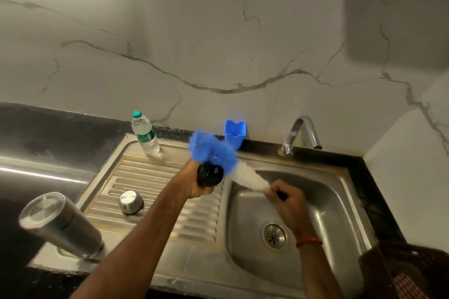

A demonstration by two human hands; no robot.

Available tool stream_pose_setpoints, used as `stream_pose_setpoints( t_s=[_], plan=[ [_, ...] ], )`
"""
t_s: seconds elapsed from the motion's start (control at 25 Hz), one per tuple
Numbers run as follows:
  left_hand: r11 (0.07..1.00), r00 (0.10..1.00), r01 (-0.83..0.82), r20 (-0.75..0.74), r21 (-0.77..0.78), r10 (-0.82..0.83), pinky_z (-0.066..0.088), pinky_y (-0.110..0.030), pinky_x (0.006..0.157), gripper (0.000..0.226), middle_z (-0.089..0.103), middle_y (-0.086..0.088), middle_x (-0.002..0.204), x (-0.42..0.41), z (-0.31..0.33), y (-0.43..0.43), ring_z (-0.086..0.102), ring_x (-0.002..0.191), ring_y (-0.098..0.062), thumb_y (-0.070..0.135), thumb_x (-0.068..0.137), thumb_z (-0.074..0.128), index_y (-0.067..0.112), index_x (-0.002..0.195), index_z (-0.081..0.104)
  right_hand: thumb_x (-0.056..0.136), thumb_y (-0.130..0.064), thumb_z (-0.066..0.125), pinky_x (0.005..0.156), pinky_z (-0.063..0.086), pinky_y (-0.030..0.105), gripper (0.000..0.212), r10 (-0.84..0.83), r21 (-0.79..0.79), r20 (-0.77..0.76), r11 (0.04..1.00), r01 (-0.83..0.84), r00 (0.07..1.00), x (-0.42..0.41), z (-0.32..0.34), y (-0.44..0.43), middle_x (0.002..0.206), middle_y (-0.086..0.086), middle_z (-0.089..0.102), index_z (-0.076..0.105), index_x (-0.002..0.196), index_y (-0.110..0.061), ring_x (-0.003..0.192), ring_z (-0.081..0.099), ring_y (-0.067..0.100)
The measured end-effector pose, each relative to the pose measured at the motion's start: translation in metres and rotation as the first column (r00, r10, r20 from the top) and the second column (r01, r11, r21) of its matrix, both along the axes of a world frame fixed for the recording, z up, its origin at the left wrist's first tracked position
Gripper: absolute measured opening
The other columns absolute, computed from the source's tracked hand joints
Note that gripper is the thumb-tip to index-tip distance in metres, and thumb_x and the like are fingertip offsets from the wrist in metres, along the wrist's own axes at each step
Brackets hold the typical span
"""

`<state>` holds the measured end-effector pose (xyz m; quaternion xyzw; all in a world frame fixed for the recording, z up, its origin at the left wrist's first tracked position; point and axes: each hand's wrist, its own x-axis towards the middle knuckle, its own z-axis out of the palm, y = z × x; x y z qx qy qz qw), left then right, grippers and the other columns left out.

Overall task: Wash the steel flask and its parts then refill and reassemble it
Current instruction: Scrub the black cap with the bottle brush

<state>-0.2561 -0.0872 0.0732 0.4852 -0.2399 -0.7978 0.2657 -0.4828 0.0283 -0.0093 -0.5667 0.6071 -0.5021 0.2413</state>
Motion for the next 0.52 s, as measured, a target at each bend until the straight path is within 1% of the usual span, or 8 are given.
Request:
stream_pose_setpoints(
  t_s=[0.08, 0.16, 0.28, 0.36, 0.4, 0.44, 0.48, 0.52],
  plan=[
    [0.999, 0.999, -0.049, 0.010, -0.023, 0.050, 0.044, -0.021, 0.044, 0.046, 0.063, -0.001, 0.057, -0.005, -0.003, -0.010, 0.059, 0.045, -0.012, 0.061, 0.094, 0.054, 0.016, 0.084, 0.062, 0.088, -0.040, 0.064, 0.057, 0.041, 0.022, 0.018, -0.001, -0.013, 0.010, 1.000, 0.001, 1.000, 0.026, 0.008, -0.015, 0.066, -0.011, 0.054, 0.059, 0.071, -0.035, 0.061, 0.049, 0.004],
    [0.994, 0.995, -0.100, 0.006, -0.052, 0.101, 0.040, -0.019, 0.042, 0.045, 0.061, 0.003, 0.059, -0.001, -0.007, -0.020, 0.055, 0.046, -0.010, 0.063, 0.092, 0.055, 0.019, 0.083, 0.062, 0.086, -0.038, 0.065, 0.058, 0.041, 0.019, 0.015, -0.027, -0.048, 0.086, 0.998, 0.031, 0.996, 0.028, 0.005, -0.014, 0.067, -0.009, 0.055, 0.060, 0.072, -0.039, 0.061, 0.048, 0.003],
    [0.983, 0.981, -0.179, -0.084, -0.036, 0.175, 0.041, -0.017, 0.037, 0.042, 0.058, 0.002, 0.054, 0.008, -0.013, -0.026, 0.054, 0.040, -0.011, 0.050, 0.100, 0.048, 0.015, 0.079, 0.060, 0.082, -0.041, 0.068, 0.061, 0.044, 0.018, 0.017, -0.016, -0.066, 0.170, 0.997, 0.027, 0.985, 0.015, -0.001, 0.000, 0.068, -0.005, 0.057, 0.062, 0.071, -0.030, 0.064, 0.052, 0.008],
    [0.982, 0.981, -0.178, -0.094, -0.061, 0.171, 0.047, -0.018, 0.039, 0.039, 0.057, -0.001, 0.050, -0.001, -0.026, -0.034, 0.056, 0.038, -0.011, 0.039, 0.104, 0.046, 0.012, 0.078, 0.057, 0.083, -0.032, 0.071, 0.061, 0.043, 0.020, 0.019, 0.001, -0.016, 0.117, 1.000, 0.001, 0.993, 0.021, -0.003, -0.013, 0.066, -0.006, 0.054, 0.061, 0.069, -0.024, 0.063, 0.050, 0.010],
    [0.974, 0.979, -0.158, -0.151, -0.163, 0.134, 0.051, -0.021, 0.047, 0.042, 0.058, -0.006, 0.055, -0.003, -0.028, -0.037, 0.059, 0.045, -0.014, 0.038, 0.103, 0.048, 0.005, 0.082, 0.061, 0.085, -0.023, 0.073, 0.061, 0.043, 0.021, 0.020, 0.012, 0.017, 0.064, 1.000, -0.013, 0.998, 0.026, -0.004, -0.022, 0.066, -0.006, 0.053, 0.061, 0.070, -0.021, 0.063, 0.050, 0.011],
    [0.941, 0.946, -0.197, -0.306, -0.276, 0.108, 0.057, -0.027, 0.067, 0.056, 0.063, -0.018, 0.071, -0.004, -0.033, -0.051, 0.066, 0.063, -0.021, 0.042, 0.104, 0.044, -0.009, 0.096, 0.064, 0.086, -0.014, 0.074, 0.062, 0.044, 0.022, 0.020, 0.018, 0.047, 0.014, 0.999, -0.018, 1.000, 0.029, -0.007, -0.028, 0.067, -0.006, 0.054, 0.061, 0.071, -0.017, 0.064, 0.051, 0.012],
    [0.939, 0.827, -0.262, -0.554, -0.224, 0.098, 0.051, -0.035, 0.099, 0.079, 0.064, -0.034, 0.100, 0.000, -0.045, -0.056, 0.068, 0.094, -0.035, 0.053, 0.106, 0.028, -0.020, 0.121, 0.056, 0.086, -0.010, 0.074, 0.063, 0.046, 0.023, 0.018, 0.021, 0.071, -0.002, 0.997, -0.020, 1.000, 0.028, -0.013, -0.030, 0.068, -0.005, 0.055, 0.062, 0.073, -0.013, 0.066, 0.054, 0.014],
    [0.969, 0.761, -0.127, -0.647, -0.212, -0.042, 0.033, -0.042, 0.118, 0.098, 0.055, -0.041, 0.128, -0.002, -0.050, -0.060, 0.058, 0.121, -0.043, 0.063, 0.102, 0.009, -0.021, 0.135, 0.045, 0.086, -0.011, 0.074, 0.064, 0.048, 0.025, 0.015, 0.016, 0.088, 0.011, 0.996, -0.017, 1.000, 0.024, -0.020, -0.027, 0.070, -0.005, 0.058, 0.064, 0.075, -0.013, 0.068, 0.056, 0.015]
  ],
)
